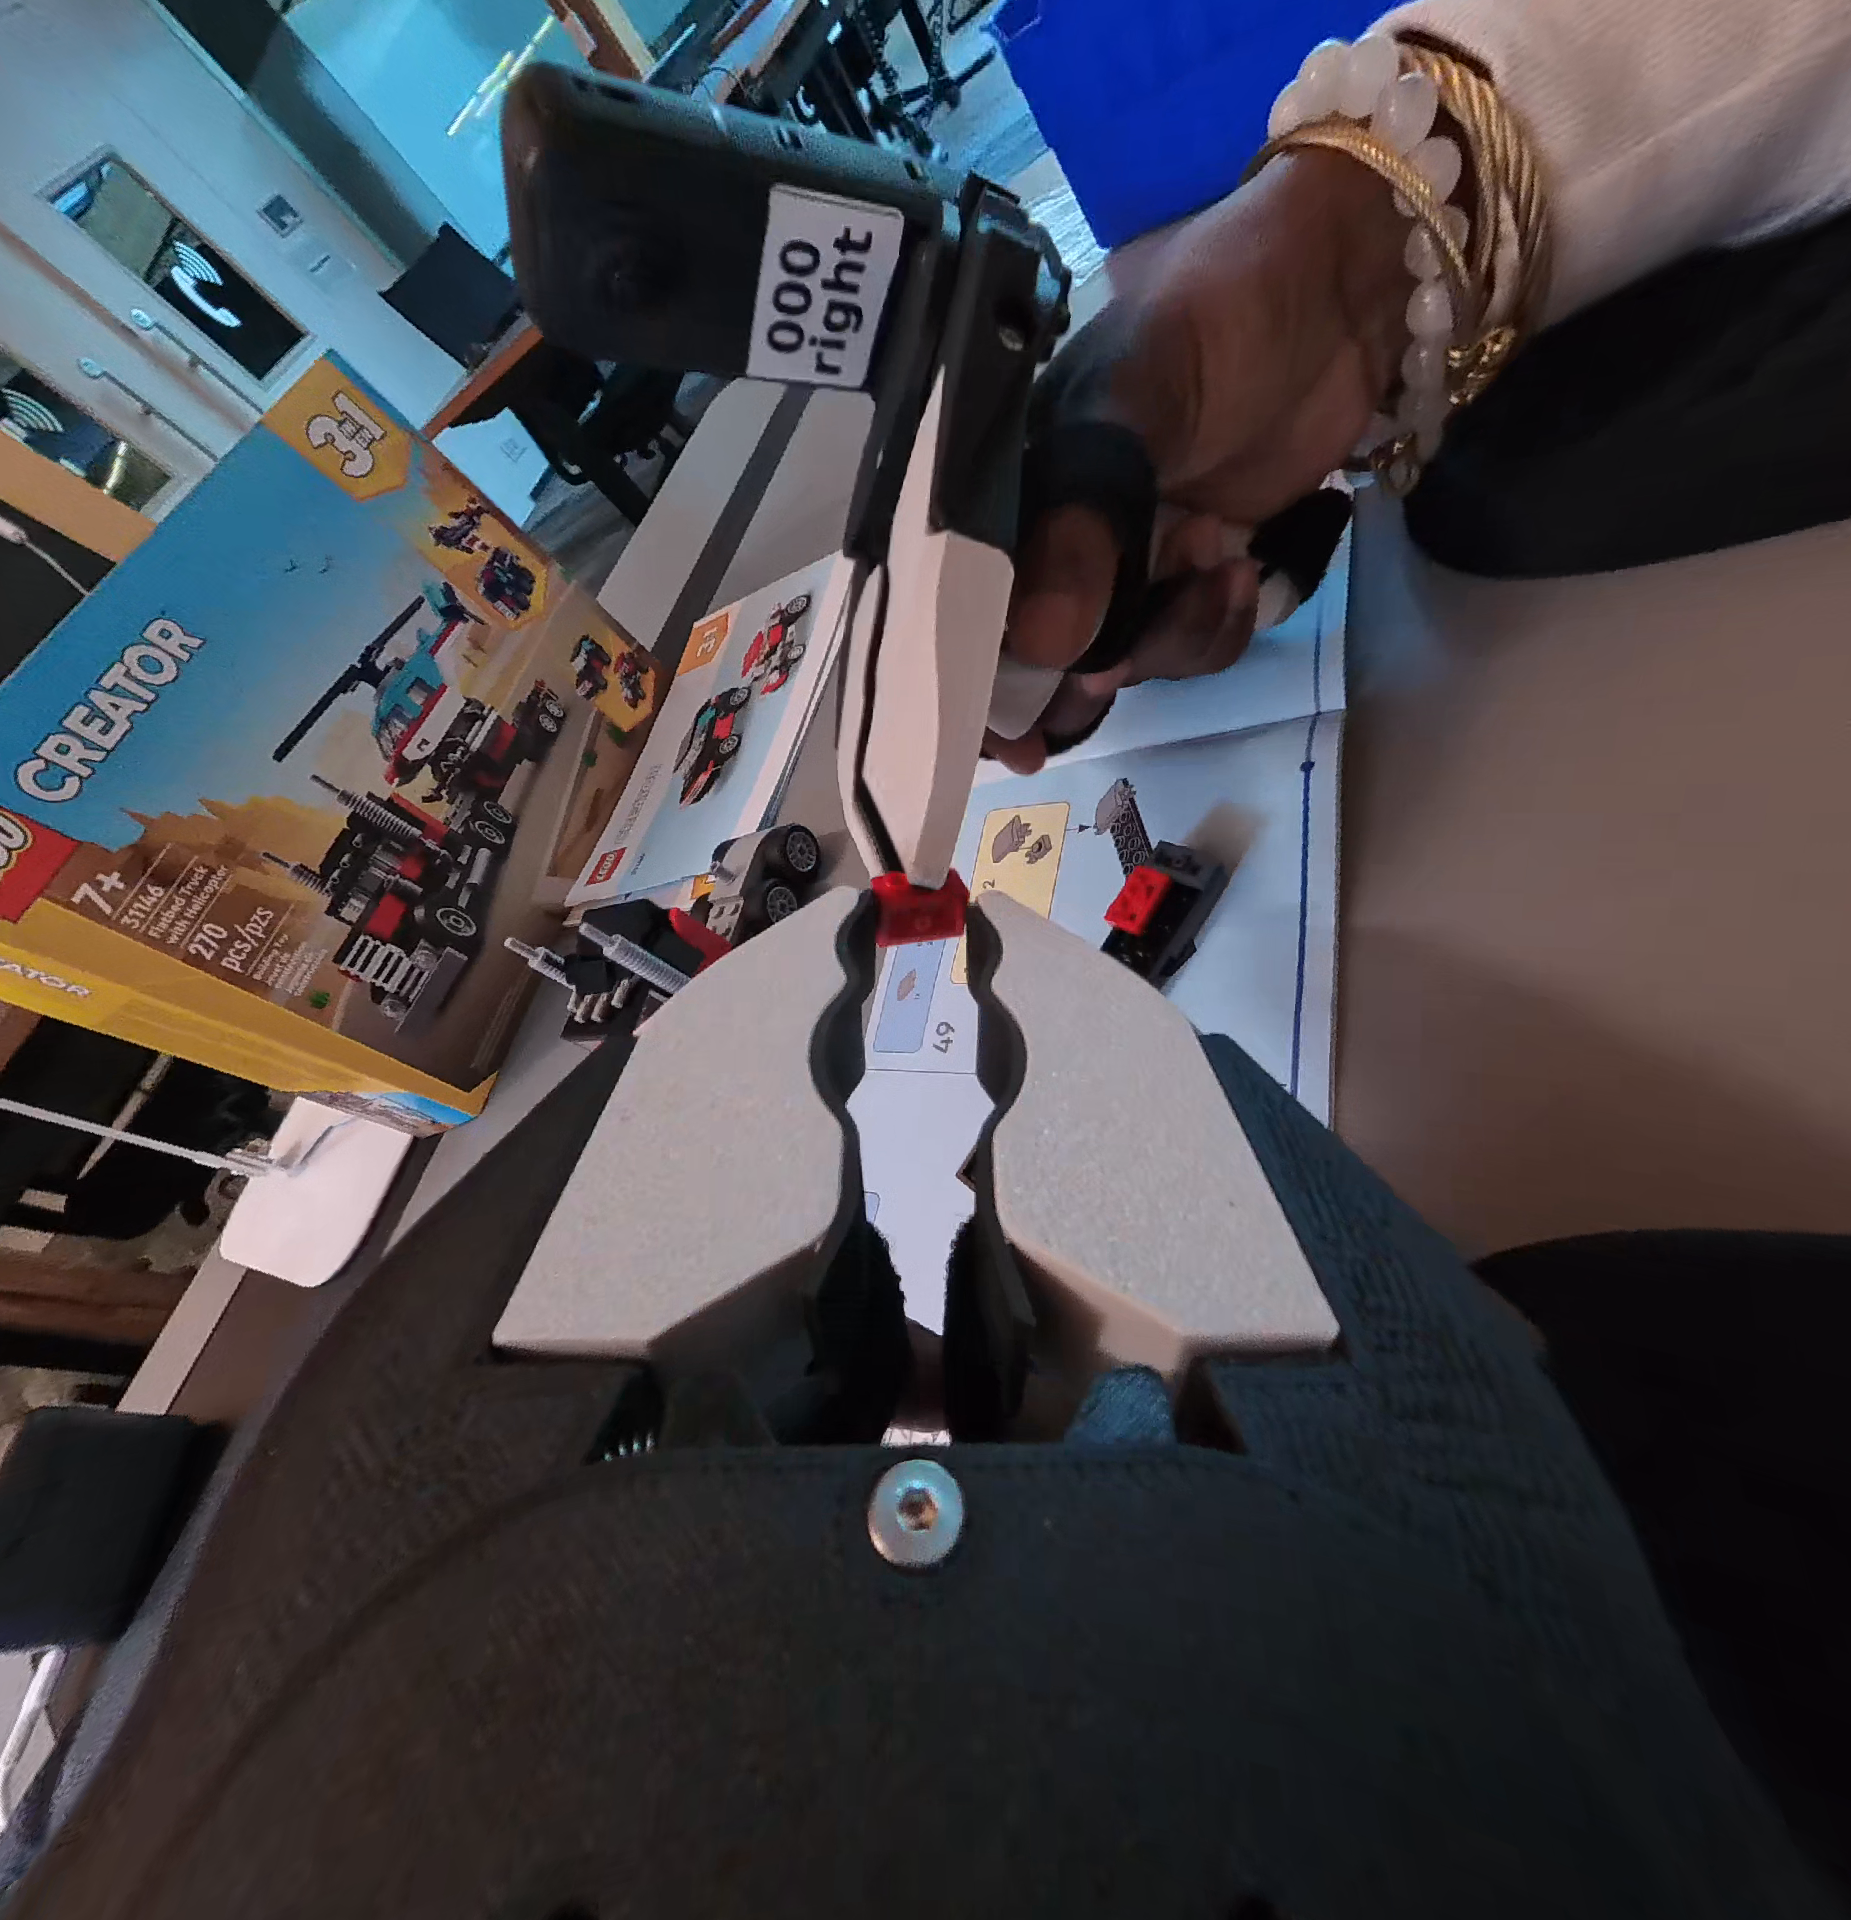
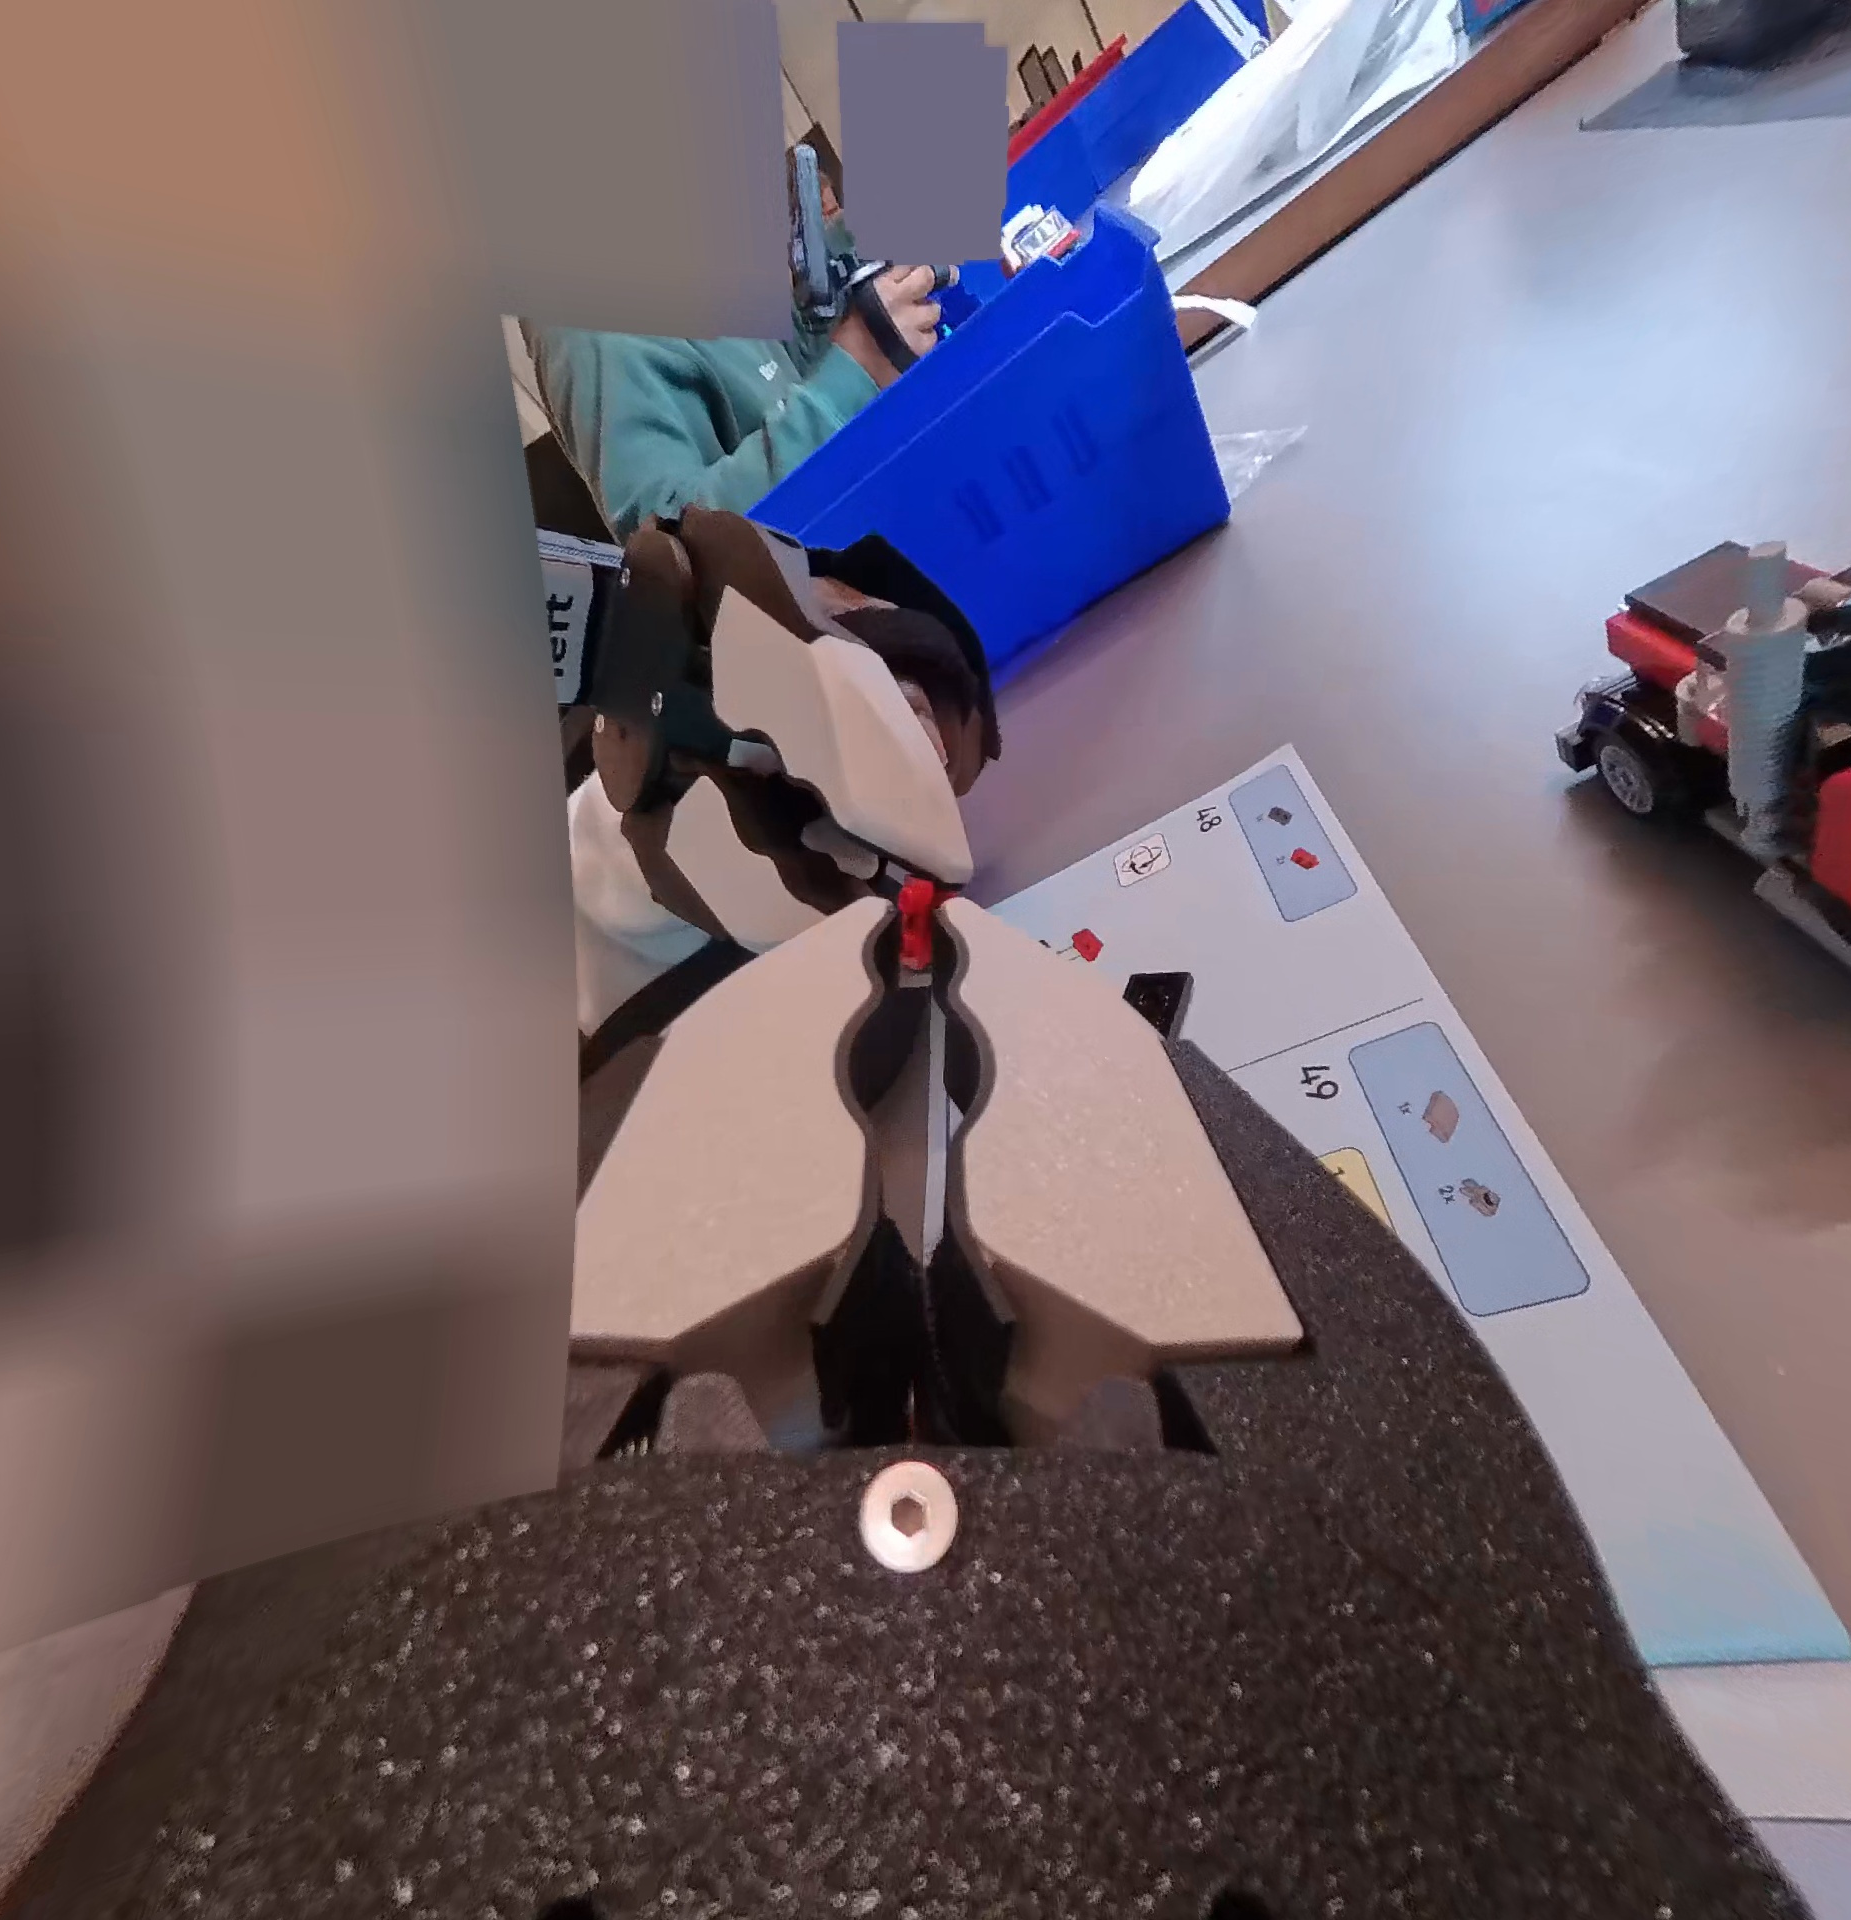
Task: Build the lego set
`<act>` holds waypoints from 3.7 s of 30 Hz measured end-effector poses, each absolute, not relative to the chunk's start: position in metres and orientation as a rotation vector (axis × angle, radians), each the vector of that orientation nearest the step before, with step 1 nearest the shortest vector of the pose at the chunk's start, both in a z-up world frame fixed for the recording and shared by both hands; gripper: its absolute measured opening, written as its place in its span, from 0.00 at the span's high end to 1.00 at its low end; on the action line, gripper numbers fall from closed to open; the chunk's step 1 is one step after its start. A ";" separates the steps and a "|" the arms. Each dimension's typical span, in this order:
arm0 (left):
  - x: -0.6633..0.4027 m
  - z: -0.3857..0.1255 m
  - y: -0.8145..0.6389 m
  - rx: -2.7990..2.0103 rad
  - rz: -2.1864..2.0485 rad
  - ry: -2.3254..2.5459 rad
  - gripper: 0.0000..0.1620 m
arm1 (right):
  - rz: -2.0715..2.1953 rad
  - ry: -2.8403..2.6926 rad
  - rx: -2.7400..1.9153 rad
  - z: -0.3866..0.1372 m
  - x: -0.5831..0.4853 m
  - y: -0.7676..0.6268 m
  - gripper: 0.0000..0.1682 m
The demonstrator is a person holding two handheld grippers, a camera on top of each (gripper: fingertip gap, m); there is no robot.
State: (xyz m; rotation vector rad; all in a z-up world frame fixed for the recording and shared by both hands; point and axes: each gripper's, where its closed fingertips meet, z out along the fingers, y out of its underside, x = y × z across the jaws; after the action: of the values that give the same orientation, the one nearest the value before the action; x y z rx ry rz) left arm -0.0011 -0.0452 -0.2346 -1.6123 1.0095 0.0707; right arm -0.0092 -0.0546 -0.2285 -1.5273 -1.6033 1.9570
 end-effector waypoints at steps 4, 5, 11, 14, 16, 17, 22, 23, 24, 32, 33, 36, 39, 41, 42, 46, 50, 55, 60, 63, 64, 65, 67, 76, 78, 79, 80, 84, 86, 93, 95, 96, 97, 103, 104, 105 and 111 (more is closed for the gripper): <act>0.001 -0.217 -0.043 -1.553 -0.015 0.876 0.89 | 2.131 -1.462 -1.419 -0.206 -0.007 -0.054 0.97; 0.000 -0.209 -0.042 -1.534 -0.077 0.798 0.88 | 2.204 -1.390 -1.370 -0.196 -0.006 -0.052 0.98; -0.003 -0.169 -0.039 -1.436 -0.515 0.322 0.83 | 2.360 -1.001 -1.077 -0.153 -0.001 -0.044 0.98; 0.001 -0.162 -0.042 -1.409 -0.522 0.303 0.88 | 2.298 -0.984 -1.033 -0.151 -0.003 -0.050 0.98; 0.003 -0.161 -0.045 -1.401 -0.487 0.332 0.93 | 2.279 -0.976 -1.020 -0.150 -0.004 -0.051 0.98; 0.004 -0.161 -0.046 -1.397 -0.473 0.345 0.93 | 2.281 -0.977 -1.012 -0.150 -0.003 -0.052 0.98; 0.005 -0.169 -0.051 -1.455 -0.507 0.483 0.93 | 2.167 -1.195 -1.040 -0.159 -0.002 -0.057 0.95; 0.006 -0.175 -0.054 -1.497 -0.521 0.552 0.93 | 2.081 -1.305 -1.027 -0.163 0.000 -0.058 0.91; 0.007 -0.182 -0.058 -1.539 -0.537 0.627 0.93 | 1.984 -1.420 -0.984 -0.166 0.003 -0.061 0.90; 0.017 -0.220 -0.079 -1.702 -0.537 0.955 0.93 | 1.537 -1.894 -0.923 -0.210 0.006 -0.084 0.89; 0.018 -0.223 -0.080 -1.713 -0.534 0.973 0.93 | 1.508 -1.917 -0.917 -0.213 0.006 -0.085 0.90; 0.017 -0.226 -0.081 -1.732 -0.533 0.979 0.93 | 1.468 -1.932 -0.892 -0.214 0.008 -0.086 0.93; 0.013 -0.220 -0.073 -1.710 -0.540 0.891 0.92 | 1.450 -1.845 -0.910 -0.206 0.005 -0.078 0.93; 0.010 -0.211 -0.064 -1.672 -0.575 0.763 0.90 | 1.522 -1.697 -0.917 -0.190 0.003 -0.070 0.93; 0.011 -0.207 -0.062 -1.654 -0.613 0.711 0.90 | 1.594 -1.602 -0.917 -0.179 0.003 -0.067 0.93; 0.020 -0.195 -0.058 -1.560 -0.716 0.600 0.96 | 1.754 -1.414 -0.932 -0.162 0.005 -0.060 0.93; 0.020 -0.181 -0.059 -1.474 -0.783 0.533 0.98 | 1.767 -1.375 -0.940 -0.162 0.003 -0.059 0.93; 0.016 -0.181 -0.058 -1.458 -0.781 0.518 0.99 | 1.782 -1.368 -0.949 -0.165 0.001 -0.061 0.93; 0.009 -0.175 -0.061 -1.417 -0.813 0.495 1.00 | 1.754 -1.420 -0.968 -0.171 0.002 -0.062 0.94; 0.010 -0.183 -0.061 -1.469 -0.825 0.533 1.00 | 1.725 -1.467 -0.963 -0.175 0.000 -0.067 0.94; 0.011 -0.186 -0.061 -1.482 -0.825 0.545 1.00 | 1.721 -1.472 -0.970 -0.176 0.000 -0.067 0.94; 0.012 -0.188 -0.061 -1.487 -0.822 0.552 0.99 | 1.726 -1.473 -0.976 -0.176 0.000 -0.067 0.94; 0.013 -0.190 -0.060 -1.494 -0.807 0.562 0.98 | 1.756 -1.456 -0.998 -0.176 0.000 -0.064 0.94; -0.006 -0.193 -0.044 -1.472 -0.165 0.647 0.80 | 1.911 -1.240 -1.474 -0.196 0.000 -0.047 0.94; -0.010 -0.191 -0.040 -1.461 0.060 0.617 0.77 | 2.005 -1.076 -1.561 -0.195 0.000 -0.041 0.94; -0.009 -0.191 -0.039 -1.466 0.146 0.624 0.77 | 2.048 -1.005 -1.595 -0.194 -0.001 -0.039 0.94; -0.007 -0.191 -0.039 -1.477 0.209 0.636 0.77 | 2.087 -0.942 -1.623 -0.194 -0.002 -0.038 0.94; -0.006 -0.196 -0.034 -1.544 0.275 0.644 0.81 | 2.126 -0.854 -1.674 -0.197 -0.008 -0.040 0.94; -0.007 -0.198 -0.034 -1.564 0.272 0.638 0.85 | 2.101 -0.872 -1.673 -0.197 -0.009 -0.041 0.94; -0.002 -0.199 -0.036 -1.602 0.273 0.636 0.90 | 2.047 -0.890 -1.682 -0.200 -0.009 -0.042 0.94; -0.001 -0.200 -0.037 -1.619 0.268 0.630 0.90 | 2.043 -0.896 -1.685 -0.201 -0.008 -0.043 0.94; -0.001 -0.200 -0.038 -1.626 0.263 0.622 0.90 | 2.043 -0.912 -1.682 -0.200 -0.008 -0.044 0.94; 0.000 -0.200 -0.040 -1.634 0.248 0.609 0.90 | 2.053 -0.954 -1.669 -0.199 -0.007 -0.046 0.94; -0.003 -0.209 -0.057 -1.781 0.047 0.362 0.90 | 1.500 -1.701 -1.537 -0.246 0.032 -0.043 0.75; -0.001 -0.215 -0.059 -1.818 0.014 0.323 0.90 | 1.326 -1.833 -1.536 -0.266 0.041 -0.040 0.75; 0.001 -0.223 -0.060 -1.852 -0.006 0.291 0.90 | 1.198 -1.942 -1.520 -0.281 0.048 -0.039 0.76; 0.003 -0.237 -0.060 -1.922 0.019 0.227 0.90 | 0.937 -2.092 -1.395 -0.305 0.044 -0.043 0.78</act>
State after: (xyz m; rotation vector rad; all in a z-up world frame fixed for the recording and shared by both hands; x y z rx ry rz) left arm 0.0025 -0.0597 -0.2369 -1.9216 0.2271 0.0189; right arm 0.0435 -0.0425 -0.3054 -1.3949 -2.0925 0.9367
